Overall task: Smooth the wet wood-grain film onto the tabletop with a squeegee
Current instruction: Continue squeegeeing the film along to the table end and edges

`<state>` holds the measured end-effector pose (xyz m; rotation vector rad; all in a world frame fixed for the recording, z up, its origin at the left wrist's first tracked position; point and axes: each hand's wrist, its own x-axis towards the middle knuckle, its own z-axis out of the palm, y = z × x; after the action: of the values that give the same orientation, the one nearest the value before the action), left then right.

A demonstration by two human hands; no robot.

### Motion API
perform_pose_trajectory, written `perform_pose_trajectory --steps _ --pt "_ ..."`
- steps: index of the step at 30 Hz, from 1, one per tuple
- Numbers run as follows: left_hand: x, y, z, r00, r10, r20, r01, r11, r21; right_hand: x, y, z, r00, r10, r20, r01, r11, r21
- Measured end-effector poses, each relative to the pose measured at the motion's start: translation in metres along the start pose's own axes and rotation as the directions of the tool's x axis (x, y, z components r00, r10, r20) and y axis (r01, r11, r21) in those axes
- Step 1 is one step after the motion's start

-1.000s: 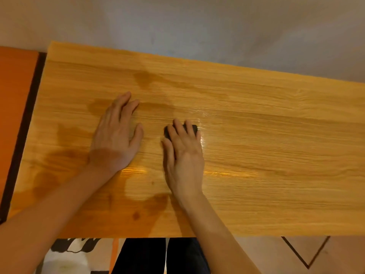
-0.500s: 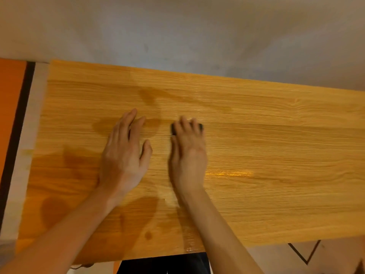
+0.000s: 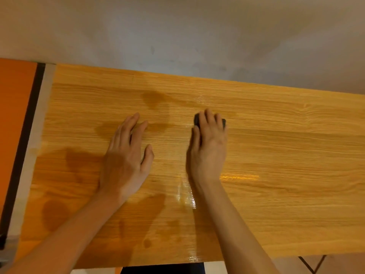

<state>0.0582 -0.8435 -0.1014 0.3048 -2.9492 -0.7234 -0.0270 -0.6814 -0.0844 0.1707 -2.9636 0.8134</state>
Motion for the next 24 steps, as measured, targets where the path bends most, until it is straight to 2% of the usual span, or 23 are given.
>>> perform_pose_trajectory --steps 2,4,5,7,9,11,12,13,15,18,20,22,24 --pt "0.0 0.002 0.001 1.0 -0.025 0.014 0.025 0.999 0.026 -0.001 -0.021 0.013 0.98 -0.167 0.106 0.167 0.986 0.015" --pt "-0.001 0.001 0.001 1.0 -0.02 0.02 0.019 0.999 0.04 0.007 -0.008 0.004 0.931 -0.305 0.198 0.305 0.952 0.034" --pt "-0.001 0.001 0.002 1.0 -0.01 0.026 0.009 0.999 0.039 0.013 0.008 -0.007 0.92 -0.326 0.217 0.327 0.944 0.034" --pt "0.0 0.0 0.001 0.999 -0.008 0.039 0.007 1.0 0.023 0.023 0.052 -0.034 0.949 -0.256 0.185 0.258 0.966 0.016" --pt "0.0 -0.001 0.001 0.999 -0.016 0.042 0.016 1.0 0.008 0.029 0.089 -0.059 0.991 -0.081 0.105 0.08 0.997 0.006" --pt "0.0 0.0 -0.001 0.999 -0.002 0.035 0.002 1.0 0.004 0.031 0.096 -0.063 0.996 0.087 0.011 -0.087 0.996 0.018" --pt "0.0 0.0 -0.001 0.999 0.009 0.035 -0.009 1.0 0.008 0.032 0.088 -0.056 0.992 0.126 -0.023 -0.125 0.992 0.019" --pt "0.0 0.0 -0.002 0.999 0.016 0.039 -0.016 1.0 0.012 0.032 0.073 -0.047 0.993 0.113 -0.04 -0.113 0.994 0.006" --pt "0.001 0.002 -0.004 0.999 0.008 0.05 -0.008 1.0 0.01 0.033 0.034 -0.019 1.0 -0.017 -0.023 0.017 1.0 -0.015" --pt "0.007 0.005 -0.007 0.999 -0.018 0.045 0.018 1.0 0.001 0.029 -0.01 0.011 0.964 -0.231 0.13 0.224 0.973 0.062" --pt "0.016 0.005 -0.01 0.999 -0.031 0.015 0.031 1.0 0.004 0.035 -0.003 0.007 0.908 -0.358 0.218 0.344 0.934 0.1" --pt "0.03 0.002 -0.014 0.997 -0.076 -0.009 0.076 0.997 -0.018 0.048 0.027 -0.014 0.886 -0.393 0.245 0.387 0.919 0.073" --pt "0.045 -0.002 -0.017 0.992 -0.128 -0.018 0.127 0.991 -0.044 0.061 0.066 -0.039 0.938 -0.287 0.192 0.289 0.957 0.021"
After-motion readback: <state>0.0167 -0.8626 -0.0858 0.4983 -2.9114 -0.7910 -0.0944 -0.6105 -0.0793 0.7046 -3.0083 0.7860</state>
